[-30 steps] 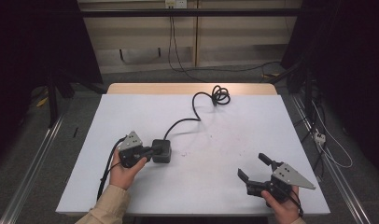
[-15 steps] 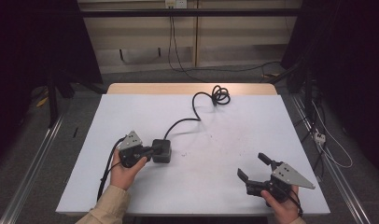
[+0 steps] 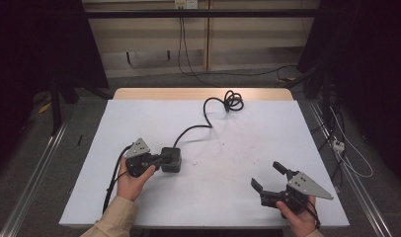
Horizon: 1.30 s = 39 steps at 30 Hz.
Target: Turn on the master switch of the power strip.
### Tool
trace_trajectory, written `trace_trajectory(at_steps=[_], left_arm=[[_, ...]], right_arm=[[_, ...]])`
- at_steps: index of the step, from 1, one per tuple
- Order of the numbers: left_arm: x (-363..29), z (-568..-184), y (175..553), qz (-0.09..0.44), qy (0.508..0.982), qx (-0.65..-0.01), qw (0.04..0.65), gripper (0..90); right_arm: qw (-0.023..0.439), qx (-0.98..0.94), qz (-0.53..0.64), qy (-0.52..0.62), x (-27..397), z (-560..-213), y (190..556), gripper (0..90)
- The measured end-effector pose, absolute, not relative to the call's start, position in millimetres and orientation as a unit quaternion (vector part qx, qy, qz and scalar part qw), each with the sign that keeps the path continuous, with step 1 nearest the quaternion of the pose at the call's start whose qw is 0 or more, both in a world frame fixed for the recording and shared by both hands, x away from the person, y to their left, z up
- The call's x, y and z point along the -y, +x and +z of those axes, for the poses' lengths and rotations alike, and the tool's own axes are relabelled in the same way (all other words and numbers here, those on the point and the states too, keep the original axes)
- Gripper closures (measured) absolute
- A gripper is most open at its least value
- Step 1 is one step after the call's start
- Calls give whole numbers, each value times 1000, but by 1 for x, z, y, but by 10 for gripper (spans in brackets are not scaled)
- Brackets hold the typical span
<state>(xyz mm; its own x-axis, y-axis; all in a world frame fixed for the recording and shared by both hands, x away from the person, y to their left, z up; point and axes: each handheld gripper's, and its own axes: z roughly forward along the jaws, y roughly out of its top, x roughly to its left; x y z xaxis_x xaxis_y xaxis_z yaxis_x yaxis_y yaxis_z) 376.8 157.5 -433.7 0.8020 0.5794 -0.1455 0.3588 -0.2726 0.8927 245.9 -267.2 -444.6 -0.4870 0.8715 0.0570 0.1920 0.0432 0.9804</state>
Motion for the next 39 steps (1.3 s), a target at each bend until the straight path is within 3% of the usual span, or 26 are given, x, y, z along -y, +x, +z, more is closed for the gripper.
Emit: trace_trajectory(at_steps=[10,23,31,39], left_arm=[[-158,-434,377,101,787,-302,528,888],[-160,-429,377,103,779,-313,534,731],[-159,-427,377,102,779,-316,532,553],[-160,-427,376,98,781,-317,529,466]], right_arm=[[302,-656,560,405,267,-444,246,52],[302,-655,561,405,267,-444,246,53],[302,-656,561,405,267,-444,246,53],[302,-657,561,404,266,-444,247,53]])
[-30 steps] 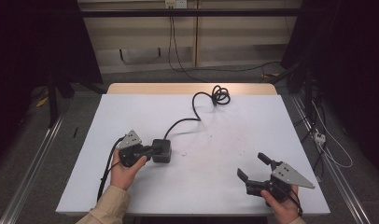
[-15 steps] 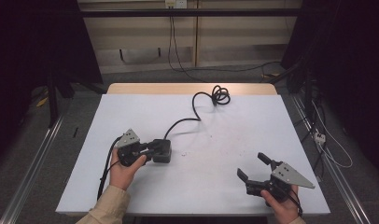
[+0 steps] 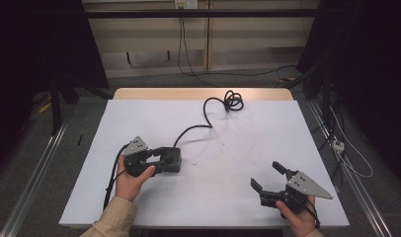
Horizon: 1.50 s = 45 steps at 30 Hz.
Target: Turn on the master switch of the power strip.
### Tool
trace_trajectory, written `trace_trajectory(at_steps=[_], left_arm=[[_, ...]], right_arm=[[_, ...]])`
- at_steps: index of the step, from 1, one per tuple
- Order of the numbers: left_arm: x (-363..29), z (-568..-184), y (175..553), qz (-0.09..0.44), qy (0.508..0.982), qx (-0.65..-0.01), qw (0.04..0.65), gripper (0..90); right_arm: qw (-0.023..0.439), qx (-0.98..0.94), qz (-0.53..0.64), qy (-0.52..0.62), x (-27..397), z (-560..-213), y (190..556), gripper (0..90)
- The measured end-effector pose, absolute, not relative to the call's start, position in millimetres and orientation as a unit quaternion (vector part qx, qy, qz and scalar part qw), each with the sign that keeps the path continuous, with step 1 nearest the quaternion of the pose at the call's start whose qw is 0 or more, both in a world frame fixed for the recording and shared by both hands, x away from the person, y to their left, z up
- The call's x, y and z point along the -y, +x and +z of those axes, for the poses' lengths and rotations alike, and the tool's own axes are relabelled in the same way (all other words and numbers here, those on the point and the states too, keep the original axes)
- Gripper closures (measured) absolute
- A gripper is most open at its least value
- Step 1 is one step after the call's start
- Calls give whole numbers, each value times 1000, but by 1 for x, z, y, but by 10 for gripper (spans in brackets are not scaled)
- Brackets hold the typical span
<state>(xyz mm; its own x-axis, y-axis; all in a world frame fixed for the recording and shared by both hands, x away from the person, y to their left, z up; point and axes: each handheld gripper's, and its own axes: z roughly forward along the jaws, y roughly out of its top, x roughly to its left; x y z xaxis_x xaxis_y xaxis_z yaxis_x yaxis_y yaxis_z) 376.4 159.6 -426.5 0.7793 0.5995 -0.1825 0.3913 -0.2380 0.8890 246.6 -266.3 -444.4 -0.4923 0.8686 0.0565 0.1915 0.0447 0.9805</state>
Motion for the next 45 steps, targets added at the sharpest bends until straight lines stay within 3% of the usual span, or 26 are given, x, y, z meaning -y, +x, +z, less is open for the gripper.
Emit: trace_trajectory(at_steps=[11,45], left_arm=[[-160,-427,376,97,781,-328,523,310],[-165,-422,370,101,780,-328,523,75]], right_arm=[[299,-657,561,405,266,-445,247,53],[299,-659,560,404,265,-446,248,57]])
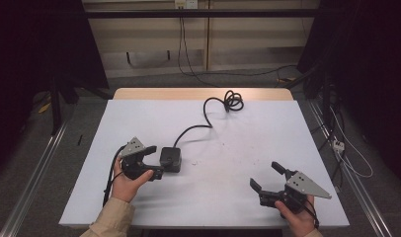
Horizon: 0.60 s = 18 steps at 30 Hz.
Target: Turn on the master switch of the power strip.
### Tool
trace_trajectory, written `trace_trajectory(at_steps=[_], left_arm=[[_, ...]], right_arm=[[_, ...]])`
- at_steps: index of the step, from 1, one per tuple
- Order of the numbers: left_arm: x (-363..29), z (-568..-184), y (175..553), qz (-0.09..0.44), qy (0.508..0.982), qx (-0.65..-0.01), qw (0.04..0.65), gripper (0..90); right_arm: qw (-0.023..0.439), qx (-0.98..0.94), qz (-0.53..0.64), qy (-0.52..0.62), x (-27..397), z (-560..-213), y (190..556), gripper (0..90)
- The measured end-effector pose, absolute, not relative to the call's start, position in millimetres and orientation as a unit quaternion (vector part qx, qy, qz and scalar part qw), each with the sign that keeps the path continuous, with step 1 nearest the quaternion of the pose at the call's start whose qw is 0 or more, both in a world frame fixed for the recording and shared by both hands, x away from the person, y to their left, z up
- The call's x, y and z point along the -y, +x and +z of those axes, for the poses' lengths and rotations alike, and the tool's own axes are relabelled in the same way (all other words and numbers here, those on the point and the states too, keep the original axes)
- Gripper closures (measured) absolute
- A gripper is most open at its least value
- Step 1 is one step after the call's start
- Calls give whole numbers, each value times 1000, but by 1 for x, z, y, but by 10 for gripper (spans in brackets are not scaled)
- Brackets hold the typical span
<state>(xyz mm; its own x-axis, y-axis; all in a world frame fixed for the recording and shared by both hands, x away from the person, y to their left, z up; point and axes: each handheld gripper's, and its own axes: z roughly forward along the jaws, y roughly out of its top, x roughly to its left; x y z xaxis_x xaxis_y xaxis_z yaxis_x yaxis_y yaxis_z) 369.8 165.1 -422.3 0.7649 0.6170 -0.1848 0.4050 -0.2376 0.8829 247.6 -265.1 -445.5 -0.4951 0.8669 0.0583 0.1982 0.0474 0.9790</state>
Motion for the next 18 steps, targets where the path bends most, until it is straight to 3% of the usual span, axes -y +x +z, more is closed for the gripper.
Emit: trace_trajectory(at_steps=[18], left_arm=[[-185,-423,362,116,778,-330,522,63]], right_arm=[[301,-658,560,404,266,-445,247,57]])
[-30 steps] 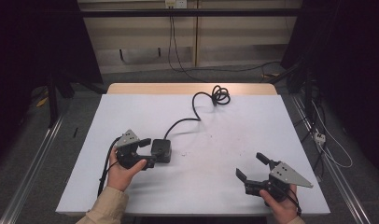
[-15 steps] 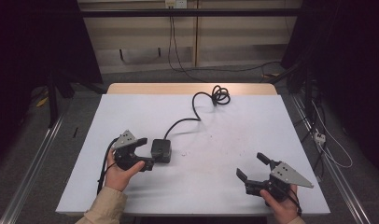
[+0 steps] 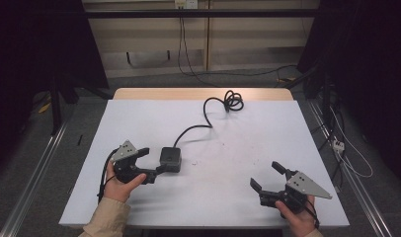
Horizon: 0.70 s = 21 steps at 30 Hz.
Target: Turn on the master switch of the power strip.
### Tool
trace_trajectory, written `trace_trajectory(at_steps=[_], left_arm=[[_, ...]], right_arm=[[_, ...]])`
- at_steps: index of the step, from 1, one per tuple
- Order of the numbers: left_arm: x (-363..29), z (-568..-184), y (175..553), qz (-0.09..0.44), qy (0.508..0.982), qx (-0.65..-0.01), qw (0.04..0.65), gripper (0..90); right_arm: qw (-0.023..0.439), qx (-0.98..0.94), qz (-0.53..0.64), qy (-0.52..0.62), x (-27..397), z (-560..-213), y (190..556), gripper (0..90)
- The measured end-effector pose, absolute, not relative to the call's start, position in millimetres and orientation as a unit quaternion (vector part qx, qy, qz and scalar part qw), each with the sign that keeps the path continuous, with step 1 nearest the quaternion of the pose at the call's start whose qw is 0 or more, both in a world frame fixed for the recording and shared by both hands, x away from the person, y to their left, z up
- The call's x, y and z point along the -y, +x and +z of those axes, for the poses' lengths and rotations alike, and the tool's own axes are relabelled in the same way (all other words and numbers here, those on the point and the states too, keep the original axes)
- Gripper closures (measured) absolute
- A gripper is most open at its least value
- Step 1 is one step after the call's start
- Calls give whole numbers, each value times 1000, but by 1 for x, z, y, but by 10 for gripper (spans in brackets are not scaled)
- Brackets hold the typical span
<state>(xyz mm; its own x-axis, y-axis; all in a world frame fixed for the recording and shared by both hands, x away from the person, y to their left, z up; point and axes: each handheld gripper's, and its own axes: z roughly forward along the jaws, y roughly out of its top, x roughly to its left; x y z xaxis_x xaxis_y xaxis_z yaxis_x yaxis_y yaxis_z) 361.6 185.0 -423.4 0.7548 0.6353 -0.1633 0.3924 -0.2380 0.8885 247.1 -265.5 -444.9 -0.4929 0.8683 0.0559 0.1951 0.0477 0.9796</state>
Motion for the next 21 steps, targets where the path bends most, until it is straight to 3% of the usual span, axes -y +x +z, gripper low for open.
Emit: trace_trajectory(at_steps=[21], left_arm=[[-198,-426,359,117,776,-338,520,69]], right_arm=[[301,-660,558,403,267,-445,247,56]])
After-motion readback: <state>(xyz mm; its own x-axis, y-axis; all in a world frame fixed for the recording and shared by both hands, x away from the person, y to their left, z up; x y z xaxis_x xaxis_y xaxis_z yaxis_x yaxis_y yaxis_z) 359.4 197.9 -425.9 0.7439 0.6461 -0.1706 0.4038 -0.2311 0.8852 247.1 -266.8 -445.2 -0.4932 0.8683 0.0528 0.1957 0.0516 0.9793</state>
